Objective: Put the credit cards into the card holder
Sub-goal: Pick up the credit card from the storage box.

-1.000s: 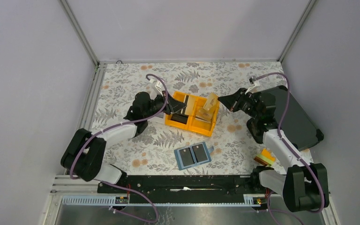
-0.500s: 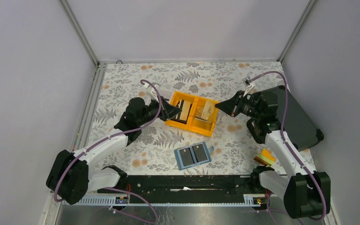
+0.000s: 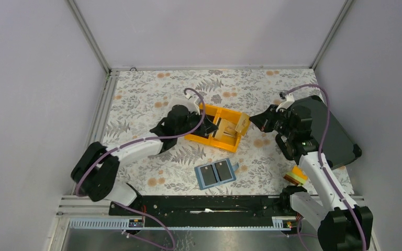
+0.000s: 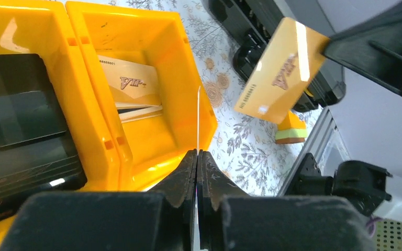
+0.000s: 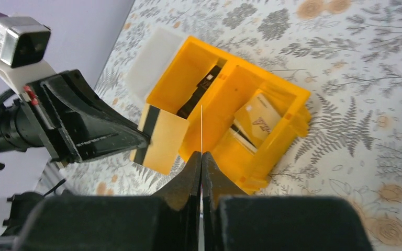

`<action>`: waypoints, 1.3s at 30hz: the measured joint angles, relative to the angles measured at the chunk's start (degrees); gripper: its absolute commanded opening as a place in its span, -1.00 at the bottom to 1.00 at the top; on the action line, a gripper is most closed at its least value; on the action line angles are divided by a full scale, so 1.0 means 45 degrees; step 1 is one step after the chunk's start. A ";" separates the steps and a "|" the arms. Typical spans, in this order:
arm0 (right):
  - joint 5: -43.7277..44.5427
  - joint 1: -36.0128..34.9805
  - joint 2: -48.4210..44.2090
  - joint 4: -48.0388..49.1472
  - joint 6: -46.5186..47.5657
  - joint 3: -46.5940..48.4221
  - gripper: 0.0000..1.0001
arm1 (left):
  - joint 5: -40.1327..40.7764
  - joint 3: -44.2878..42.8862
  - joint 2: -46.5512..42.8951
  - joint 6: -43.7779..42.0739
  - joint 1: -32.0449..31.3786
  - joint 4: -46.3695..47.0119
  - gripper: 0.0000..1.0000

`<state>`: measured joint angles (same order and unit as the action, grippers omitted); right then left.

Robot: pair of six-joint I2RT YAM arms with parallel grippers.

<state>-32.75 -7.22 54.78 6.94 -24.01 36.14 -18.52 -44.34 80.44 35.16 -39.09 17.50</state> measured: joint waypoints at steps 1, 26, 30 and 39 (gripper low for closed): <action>0.0272 0.0000 -0.0126 -0.0131 0.0044 0.0000 -1.00 | 0.0102 -0.0287 0.0457 0.0097 -0.0102 0.0039 -1.00; 0.1370 0.0000 -0.0466 -0.0165 0.0136 -0.0573 -1.00 | 0.5668 -0.5668 0.5872 0.0049 -0.1559 -0.4148 -1.00; 0.1370 0.0000 -0.0408 -0.0136 0.0136 -0.0636 -1.00 | 0.6460 -0.6251 0.6130 -0.0321 -0.1831 -0.4930 -1.00; 0.1375 0.0000 -0.0325 -0.0117 0.0131 -0.0675 -1.00 | 0.7737 -0.7660 0.6892 -0.1073 -0.2263 -0.6625 -0.77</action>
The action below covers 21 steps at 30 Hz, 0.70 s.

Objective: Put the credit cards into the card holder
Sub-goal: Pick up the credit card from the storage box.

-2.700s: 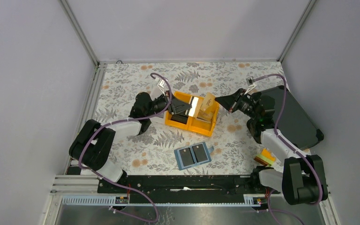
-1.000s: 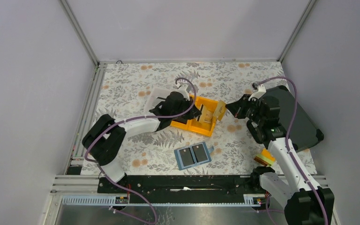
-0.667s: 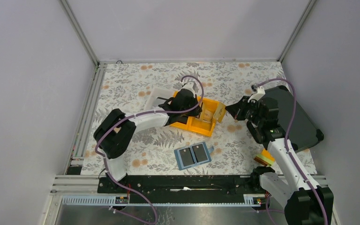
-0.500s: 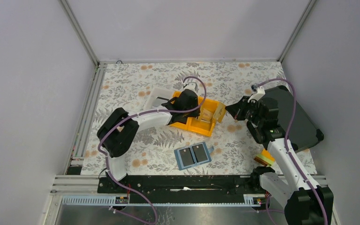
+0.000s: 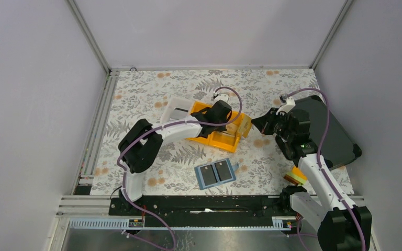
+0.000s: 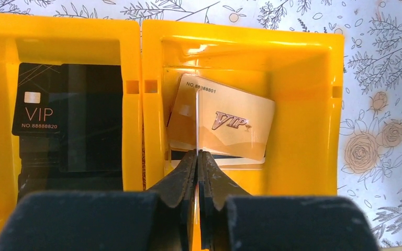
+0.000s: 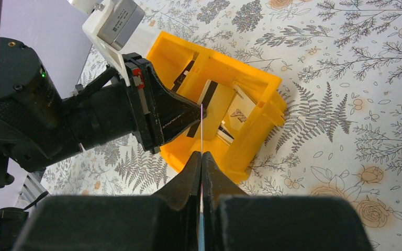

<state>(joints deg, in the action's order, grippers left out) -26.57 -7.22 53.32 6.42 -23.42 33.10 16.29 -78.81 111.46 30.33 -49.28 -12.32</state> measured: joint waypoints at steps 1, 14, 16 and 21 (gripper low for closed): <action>0.0000 0.0000 0.0005 0.0000 0.0000 0.0000 -1.00 | 0.0000 -0.0019 0.0058 -0.0015 -0.0019 -0.0029 -0.63; 0.0000 0.0000 0.0019 -0.0029 0.0015 0.0000 -1.00 | 0.0010 -0.0073 -0.0612 -0.0461 -0.0131 -0.0801 0.18; 0.0000 0.0000 0.0019 -0.0029 0.0015 0.0000 -1.00 | 0.0015 -0.0073 -0.1112 -0.0549 -0.0131 -0.0884 0.20; 0.0000 0.0000 0.0019 -0.0029 0.0015 0.0000 -1.00 | 0.0024 -0.0073 -0.2458 -0.0709 -0.0131 -0.0942 0.23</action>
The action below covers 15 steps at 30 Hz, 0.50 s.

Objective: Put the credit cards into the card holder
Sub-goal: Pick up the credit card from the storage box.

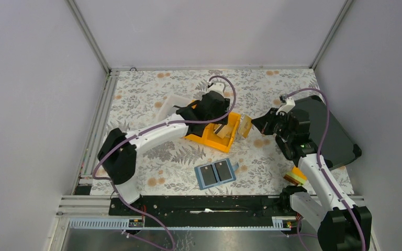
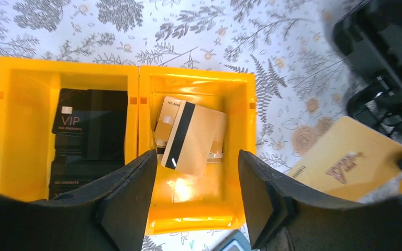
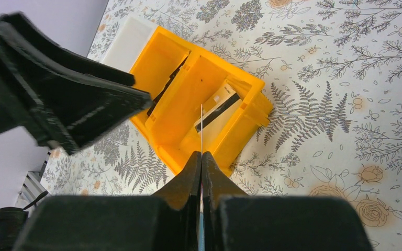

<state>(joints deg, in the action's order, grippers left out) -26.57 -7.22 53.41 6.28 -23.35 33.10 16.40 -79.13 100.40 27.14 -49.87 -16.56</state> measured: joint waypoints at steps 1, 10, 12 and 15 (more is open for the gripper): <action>0.0000 0.0000 0.0000 0.0000 0.0000 0.0000 -1.00 | 0.0015 0.0005 -0.0248 -0.0029 0.0000 -0.0024 0.23; -0.1185 0.0000 -0.0005 0.0034 0.0243 0.0010 -1.00 | -0.0408 0.3575 -0.4036 0.1030 0.0000 0.0787 0.31; -0.1695 0.0000 -0.0024 0.0034 0.0277 0.0015 -1.00 | -0.0806 0.4809 -0.4862 0.1608 0.0000 0.1044 0.35; -0.2924 0.0000 -0.0267 -0.0214 0.0374 0.0131 -1.00 | -0.1690 0.6941 -0.6149 0.2404 -0.0005 0.2001 0.43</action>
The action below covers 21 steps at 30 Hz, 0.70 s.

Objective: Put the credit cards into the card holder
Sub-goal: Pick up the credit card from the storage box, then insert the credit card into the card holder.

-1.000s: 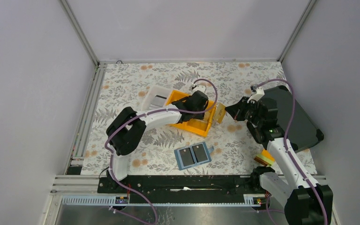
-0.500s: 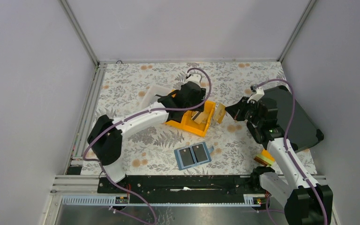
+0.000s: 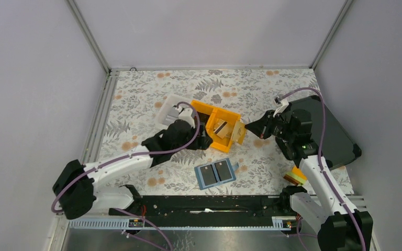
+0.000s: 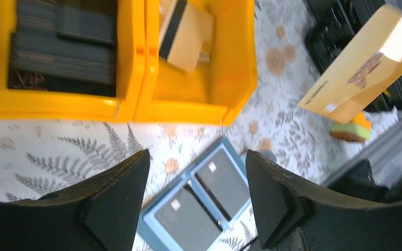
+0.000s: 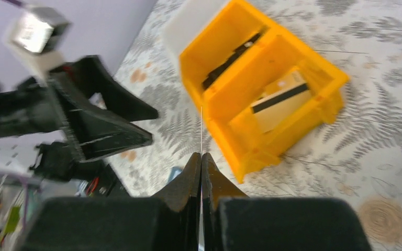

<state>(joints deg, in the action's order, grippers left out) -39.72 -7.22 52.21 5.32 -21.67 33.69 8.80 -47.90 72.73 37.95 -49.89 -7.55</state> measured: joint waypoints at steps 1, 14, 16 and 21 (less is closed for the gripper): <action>-0.0427 0.0000 -0.0092 -0.0058 0.0019 0.0058 -1.00 | -0.0355 0.0777 -0.0471 0.0194 0.0005 0.0457 0.48; -0.5100 -0.1681 -0.0641 0.2866 -0.2307 -0.0248 -1.00 | -0.5644 0.3949 -0.3876 0.0738 0.0000 0.5629 0.64; -0.5202 -0.2463 -0.0476 0.3235 -0.2511 -0.0243 -1.00 | -0.6203 0.3949 -0.3818 0.0869 0.0000 0.5916 0.31; -0.5192 -0.3599 0.0131 0.4342 -0.3162 -0.0243 -1.00 | -0.7514 0.3949 -0.3502 0.1423 0.0000 0.6781 -0.59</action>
<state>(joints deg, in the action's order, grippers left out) -63.09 -23.42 52.80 24.86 -35.90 32.60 -25.02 -30.13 56.97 44.36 -49.89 22.96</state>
